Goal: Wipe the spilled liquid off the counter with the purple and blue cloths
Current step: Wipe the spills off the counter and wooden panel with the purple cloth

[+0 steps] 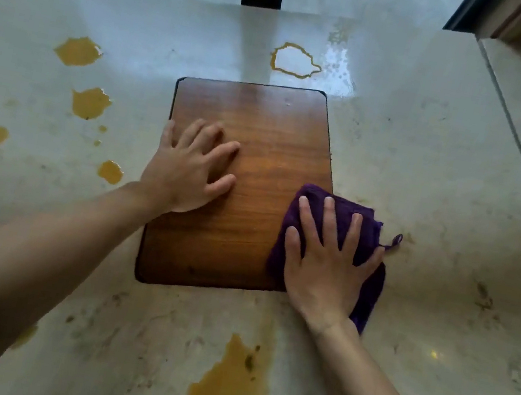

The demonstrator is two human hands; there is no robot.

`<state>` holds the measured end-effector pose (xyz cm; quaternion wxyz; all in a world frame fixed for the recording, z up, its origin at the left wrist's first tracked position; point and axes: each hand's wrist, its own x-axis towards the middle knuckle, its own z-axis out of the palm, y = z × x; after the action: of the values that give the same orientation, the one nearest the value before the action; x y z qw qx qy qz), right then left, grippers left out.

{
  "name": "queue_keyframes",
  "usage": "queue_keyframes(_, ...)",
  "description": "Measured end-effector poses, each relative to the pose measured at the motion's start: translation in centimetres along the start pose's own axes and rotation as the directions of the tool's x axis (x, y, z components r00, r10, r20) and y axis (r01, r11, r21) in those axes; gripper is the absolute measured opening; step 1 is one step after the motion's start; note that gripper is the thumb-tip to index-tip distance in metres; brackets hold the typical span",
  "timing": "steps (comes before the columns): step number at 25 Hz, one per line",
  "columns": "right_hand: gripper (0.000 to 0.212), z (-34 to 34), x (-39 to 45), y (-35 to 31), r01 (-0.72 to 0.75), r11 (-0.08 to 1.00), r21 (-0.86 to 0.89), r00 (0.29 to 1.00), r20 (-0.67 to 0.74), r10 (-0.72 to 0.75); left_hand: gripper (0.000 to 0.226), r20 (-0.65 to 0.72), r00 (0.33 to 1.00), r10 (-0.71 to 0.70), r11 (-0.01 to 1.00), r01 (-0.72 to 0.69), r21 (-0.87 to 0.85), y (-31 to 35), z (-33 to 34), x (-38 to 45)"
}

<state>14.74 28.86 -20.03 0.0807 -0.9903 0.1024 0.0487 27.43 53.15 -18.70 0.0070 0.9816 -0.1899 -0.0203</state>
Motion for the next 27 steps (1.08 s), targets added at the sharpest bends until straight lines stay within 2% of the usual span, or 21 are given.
queue_keyframes(2, 0.053, -0.7, 5.2, -1.0, 0.029, 1.000, -0.010, 0.998, -0.052, -0.029, 0.069, 0.037, 0.999, 0.024, 1.000, -0.023, -0.016, -0.7, 0.6, 0.6)
queue_keyframes(6, 0.053, -1.9, 19.5, -3.2, 0.073, 0.996, 0.049, 0.997, 0.037, -0.074, 0.069, 0.059, 0.998, 0.012, 0.999, -0.010, -0.034, -0.9, 1.1, 0.7)
queue_keyframes(12, 0.053, -4.5, 41.1, -8.0, 0.024, 0.995, 0.098, 0.998, 0.048, -0.029, 0.069, 0.029, 0.998, 0.051, 0.998, -0.050, -0.049, -0.9, 0.9, 0.8)
queue_keyframes(15, 0.052, -5.2, 47.0, -11.2, 0.169, 0.980, 0.105, 0.982, 0.069, -0.177, 0.069, -0.006, 0.999, 0.048, 0.998, -0.048, -0.028, -1.0, 1.5, 0.7)
queue_keyframes(18, 0.051, -5.1, 48.3, -12.7, 0.371, 0.924, 0.087, 0.919, 0.112, -0.379, 0.069, -0.010, 0.999, 0.050, 0.998, -0.050, -0.042, -1.3, 1.7, 1.2)
queue_keyframes(21, 0.048, -4.8, 45.1, -12.1, 0.553, 0.830, 0.079, 0.815, 0.159, -0.558, 0.070, 0.002, 0.999, 0.043, 0.998, -0.043, -0.056, -1.4, 1.7, 0.8)
queue_keyframes(25, 0.048, -3.7, 35.4, -10.5, 0.649, 0.757, 0.076, 0.741, 0.160, -0.652, 0.069, 0.036, 0.999, 0.028, 0.997, -0.026, -0.066, -1.8, 1.3, 1.6)
queue_keyframes(27, 0.047, -3.3, 28.3, -8.6, 0.657, 0.750, 0.075, 0.733, 0.168, -0.659, 0.066, 0.037, 0.999, -0.006, 0.997, 0.008, -0.073, -1.2, 0.7, 1.4)
